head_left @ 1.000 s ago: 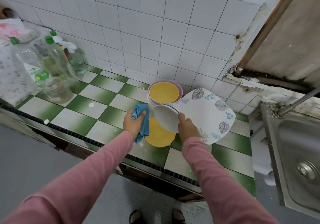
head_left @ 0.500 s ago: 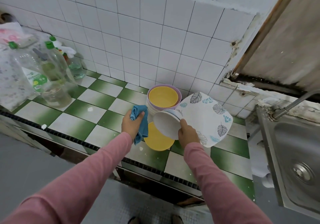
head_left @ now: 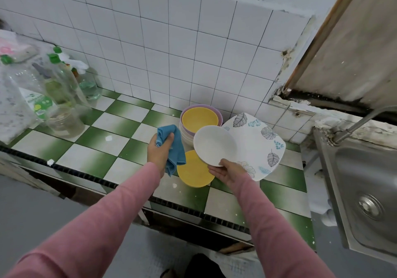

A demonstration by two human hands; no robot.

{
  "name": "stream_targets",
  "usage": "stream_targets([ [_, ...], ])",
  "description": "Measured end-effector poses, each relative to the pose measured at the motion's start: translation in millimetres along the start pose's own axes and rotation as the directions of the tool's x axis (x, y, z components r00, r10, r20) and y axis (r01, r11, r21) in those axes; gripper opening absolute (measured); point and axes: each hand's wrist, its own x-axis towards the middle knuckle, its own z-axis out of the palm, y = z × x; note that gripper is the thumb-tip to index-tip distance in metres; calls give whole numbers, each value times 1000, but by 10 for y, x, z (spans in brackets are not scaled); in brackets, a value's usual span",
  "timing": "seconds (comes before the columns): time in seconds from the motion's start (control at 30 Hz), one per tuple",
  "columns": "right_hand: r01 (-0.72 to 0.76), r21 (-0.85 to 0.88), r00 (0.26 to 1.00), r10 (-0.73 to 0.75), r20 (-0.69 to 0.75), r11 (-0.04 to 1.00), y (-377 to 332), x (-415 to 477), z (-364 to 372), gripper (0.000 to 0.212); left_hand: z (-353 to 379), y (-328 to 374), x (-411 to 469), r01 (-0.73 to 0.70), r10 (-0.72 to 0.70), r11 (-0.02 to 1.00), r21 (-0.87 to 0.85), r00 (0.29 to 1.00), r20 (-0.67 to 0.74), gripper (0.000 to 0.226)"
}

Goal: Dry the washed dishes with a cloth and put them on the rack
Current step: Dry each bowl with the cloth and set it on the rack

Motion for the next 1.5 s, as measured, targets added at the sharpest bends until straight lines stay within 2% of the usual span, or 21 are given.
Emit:
stream_targets([
  [0.13,-86,187,994,73,76,979,-17,16,-13,24,172,131,25,20,-19,994,-107,1000,7,21],
  [0.2,-106,228,991,85,100,968,-55,27,-11,33,249,201,45,-31,30,995,-96,999,-11,15],
  [0.3,-97,238,990,69,121,967,-169,67,17,53,391,362,32,-196,195,981,-6,978,-79,8],
  [0.43,-25,108,990,10,140,994,-405,105,107,51,665,600,63,-331,328,942,-49,943,-58,15],
  [0.53,33,-45,996,-29,86,998,-532,173,195,41,939,752,88,-309,310,942,-132,951,-10,18],
  [0.6,3,-99,998,3,60,995,-607,207,222,58,1104,778,114,-274,284,951,-142,958,52,22],
  [0.67,-10,-119,998,17,56,993,-695,228,221,70,1253,729,129,-295,300,954,-60,946,121,25],
  [0.77,26,-122,998,-19,52,992,-768,323,175,70,1381,581,140,-386,360,916,107,911,204,33],
  [0.83,60,-146,997,-52,56,987,-838,353,152,71,1405,490,194,-504,426,824,258,852,304,41],
  [0.87,62,-120,996,-54,68,991,-864,367,139,71,1403,447,249,-587,454,730,350,800,393,47],
  [0.93,74,-15,992,-72,108,997,-890,379,132,75,1374,358,386,-727,402,452,518,684,609,62],
  [1.03,160,176,976,-182,119,971,-870,434,126,91,1295,253,511,-791,204,-84,606,582,787,68],
  [1.07,181,205,973,-205,104,962,-867,450,114,90,1272,235,519,-783,164,-211,585,562,811,65],
  [1.1,195,227,971,-221,93,954,-869,466,100,87,1254,229,509,-781,131,-276,561,548,826,65],
  [1.2,174,291,966,-220,133,941,-909,490,74,83,1296,245,462,-805,58,-293,516,523,850,85],
  [1.37,139,416,961,-224,163,899,-1054,435,47,72,1500,392,446,-820,-46,-326,471,511,858,103],
  [1.43,167,426,956,-252,152,889,-1107,425,35,69,1566,432,406,-830,-102,-334,447,504,858,102],
  [1.5,181,410,958,-255,133,894,-1158,434,15,69,1630,470,310,-833,-146,-291,471,525,838,97],
])
